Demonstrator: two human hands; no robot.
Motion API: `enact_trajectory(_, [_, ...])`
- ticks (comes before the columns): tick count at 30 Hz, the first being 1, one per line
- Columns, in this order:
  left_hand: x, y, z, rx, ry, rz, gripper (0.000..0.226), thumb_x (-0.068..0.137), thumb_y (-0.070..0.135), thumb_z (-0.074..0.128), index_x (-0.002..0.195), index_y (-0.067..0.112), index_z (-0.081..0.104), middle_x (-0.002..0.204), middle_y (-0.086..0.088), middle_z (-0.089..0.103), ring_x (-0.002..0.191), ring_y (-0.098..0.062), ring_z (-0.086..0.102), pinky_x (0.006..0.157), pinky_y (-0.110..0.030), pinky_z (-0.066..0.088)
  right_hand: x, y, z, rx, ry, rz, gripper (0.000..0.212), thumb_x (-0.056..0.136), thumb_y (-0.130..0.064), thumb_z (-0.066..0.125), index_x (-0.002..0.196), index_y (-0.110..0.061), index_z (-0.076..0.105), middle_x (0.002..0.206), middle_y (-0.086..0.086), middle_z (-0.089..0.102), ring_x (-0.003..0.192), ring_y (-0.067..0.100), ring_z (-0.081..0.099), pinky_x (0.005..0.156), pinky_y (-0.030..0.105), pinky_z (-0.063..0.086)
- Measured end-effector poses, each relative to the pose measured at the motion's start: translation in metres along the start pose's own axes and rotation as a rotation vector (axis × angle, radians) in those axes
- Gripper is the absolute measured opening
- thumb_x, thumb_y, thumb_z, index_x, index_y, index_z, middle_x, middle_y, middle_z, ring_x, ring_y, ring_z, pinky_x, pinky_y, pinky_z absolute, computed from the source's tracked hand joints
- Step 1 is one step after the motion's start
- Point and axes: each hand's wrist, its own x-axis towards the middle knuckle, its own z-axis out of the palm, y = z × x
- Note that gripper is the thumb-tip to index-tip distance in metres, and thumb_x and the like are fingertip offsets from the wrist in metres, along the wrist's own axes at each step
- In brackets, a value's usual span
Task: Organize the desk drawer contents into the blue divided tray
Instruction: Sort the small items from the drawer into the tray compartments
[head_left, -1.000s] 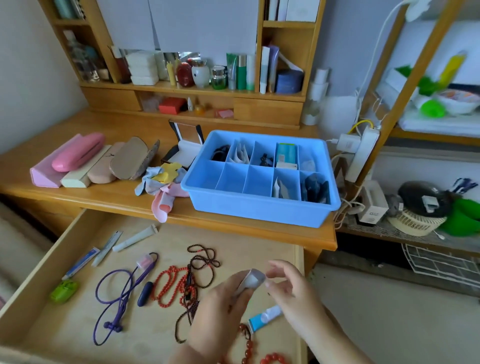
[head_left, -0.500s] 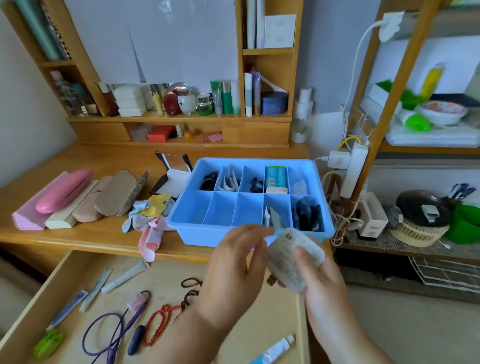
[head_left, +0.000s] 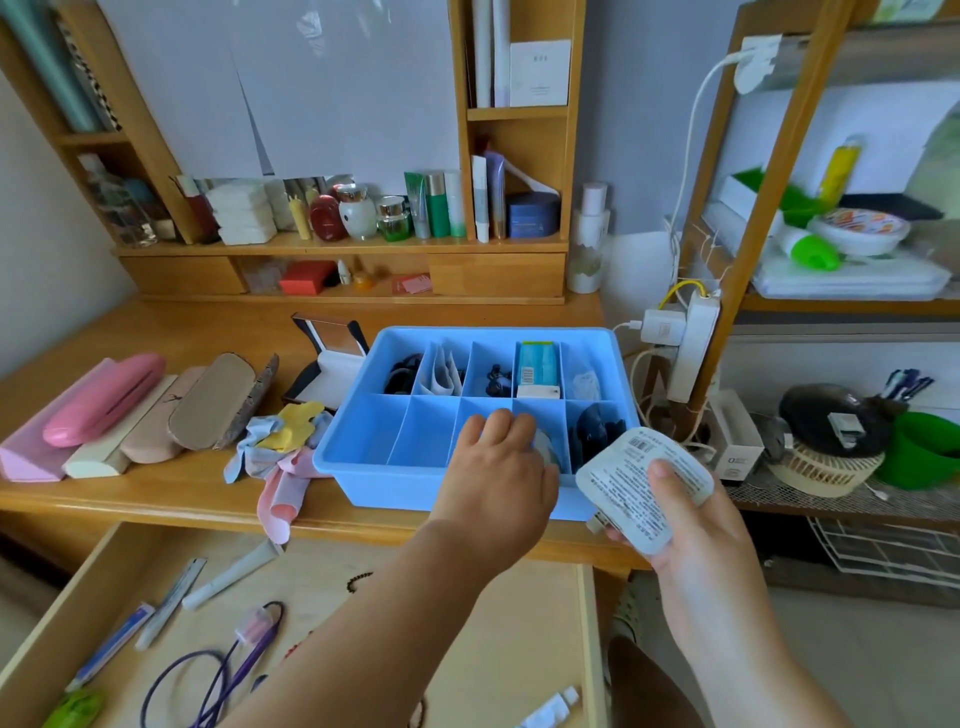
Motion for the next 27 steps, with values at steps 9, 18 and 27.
enact_trajectory(9, [-0.012, 0.000, 0.011, -0.135, -0.073, 0.010, 0.052, 0.092, 0.056, 0.030, 0.139, 0.037, 0.038, 0.112, 0.009, 0.056, 0.117, -0.019, 0.037, 0.109, -0.032, 0.018, 0.049, -0.040, 0.016, -0.420, 0.023, -0.132, 0.024, 0.090, -0.029, 0.060, 0.113, -0.024, 0.054, 0.097, -0.003, 0.064, 0.070, 0.013, 0.068, 0.045, 0.019, 0.049])
enact_trajectory(18, [-0.027, -0.006, 0.009, -0.397, 0.096, 0.014, 0.034, 0.086, 0.018, 0.056, 0.120, 0.014, 0.062, 0.113, -0.001, 0.064, 0.104, -0.020, 0.058, 0.097, -0.030, 0.041, 0.124, -0.006, 0.094, -1.865, -0.278, -0.119, 0.018, 0.084, -0.029, 0.062, 0.091, -0.016, 0.052, 0.075, 0.000, 0.051, 0.072, 0.020, 0.050, 0.049, 0.024, 0.029])
enact_trajectory(27, [-0.024, -0.012, 0.010, -0.325, 0.039, -0.115, 0.046, 0.092, 0.037, 0.052, 0.133, 0.015, 0.049, 0.130, 0.002, 0.050, 0.114, -0.019, 0.047, 0.103, -0.025, 0.029, 0.111, -0.002, 0.083, -1.804, -0.323, -0.258, 0.036, 0.089, -0.041, 0.055, 0.116, -0.017, 0.049, 0.093, 0.001, 0.060, 0.086, 0.023, 0.058, 0.065, 0.030, 0.043])
